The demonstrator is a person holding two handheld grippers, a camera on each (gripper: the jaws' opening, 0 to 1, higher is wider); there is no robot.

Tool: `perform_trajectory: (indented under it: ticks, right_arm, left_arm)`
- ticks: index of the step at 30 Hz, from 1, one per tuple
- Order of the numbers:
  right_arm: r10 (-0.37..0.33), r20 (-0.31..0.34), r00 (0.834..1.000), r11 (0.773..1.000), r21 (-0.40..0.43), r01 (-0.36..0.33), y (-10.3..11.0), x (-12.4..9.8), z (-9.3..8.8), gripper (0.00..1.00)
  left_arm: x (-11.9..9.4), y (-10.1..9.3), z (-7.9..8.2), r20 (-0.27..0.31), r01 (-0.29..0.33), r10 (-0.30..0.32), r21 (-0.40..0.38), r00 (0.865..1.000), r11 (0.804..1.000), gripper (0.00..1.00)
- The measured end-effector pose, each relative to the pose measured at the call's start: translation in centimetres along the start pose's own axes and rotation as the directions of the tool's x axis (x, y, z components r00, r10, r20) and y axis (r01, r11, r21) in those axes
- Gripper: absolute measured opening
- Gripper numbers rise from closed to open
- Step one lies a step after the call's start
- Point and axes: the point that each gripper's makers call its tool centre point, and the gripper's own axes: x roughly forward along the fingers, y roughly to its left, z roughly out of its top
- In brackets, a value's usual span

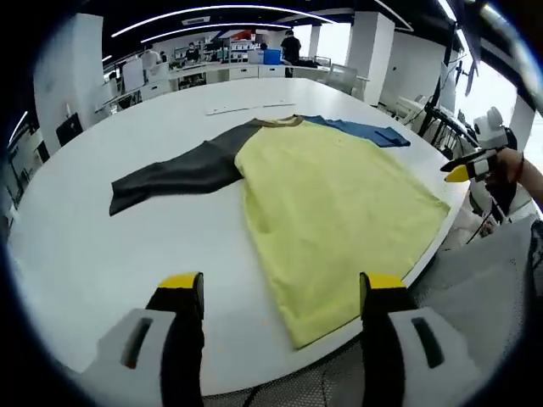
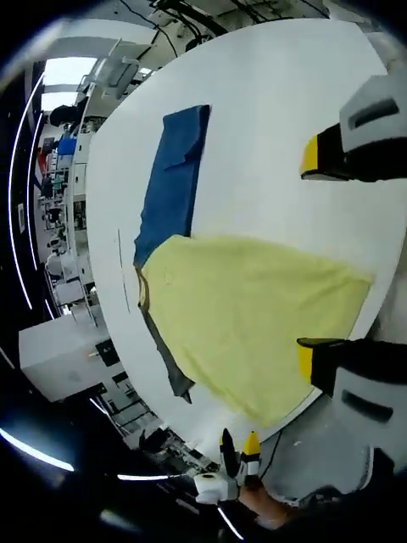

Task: Fold the garment on the visible template until the final outline fits inside the template.

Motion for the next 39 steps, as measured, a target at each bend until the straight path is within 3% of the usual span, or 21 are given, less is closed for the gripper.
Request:
perform_trajectory:
  ticks: [8,14,17,19,27,34,39]
  right_arm:
    - [-0.018,0.058,0.998,0.999,-0.035,0.020,-3.0,0.8,3.2,0.83]
    - [-0.014,0.079,0.997,0.998,-0.065,0.019,-5.2,1.8,5.5,0.83]
    - [-0.008,0.076,0.997,0.997,-0.073,0.013,-5.9,2.4,6.5,0.83]
    - [-0.006,0.033,0.999,0.996,-0.086,0.009,-6.5,2.8,6.6,0.78]
    - [-0.001,0.028,1.000,0.998,-0.056,0.003,-7.7,4.6,8.2,0.74]
    - [-0.032,0.011,0.999,0.996,-0.081,0.033,-9.2,6.4,9.1,0.65]
    - [-0.059,0.009,0.998,0.991,-0.122,0.060,-10.8,8.0,10.2,0.53]
  left_arm:
    - [0.0,-0.1,1.2,0.046,0.021,-0.023,0.034,0.999,0.999,0.94]
    - [0.0,-0.1,1.8,0.056,0.030,-0.032,0.037,0.998,0.999,0.99]
    - [0.0,0.0,2.2,0.065,0.031,-0.033,0.034,0.997,0.999,0.99]
    - [-0.1,0.1,2.4,0.069,0.028,-0.030,0.030,0.997,0.999,0.99]
    - [0.0,0.4,2.9,0.068,0.017,-0.019,0.032,0.998,0.999,0.99]
    - [0.0,0.6,3.1,0.073,0.003,-0.006,0.036,0.997,0.999,0.98]
    - [0.0,0.8,3.4,0.088,0.002,-0.004,0.018,0.996,1.000,0.97]
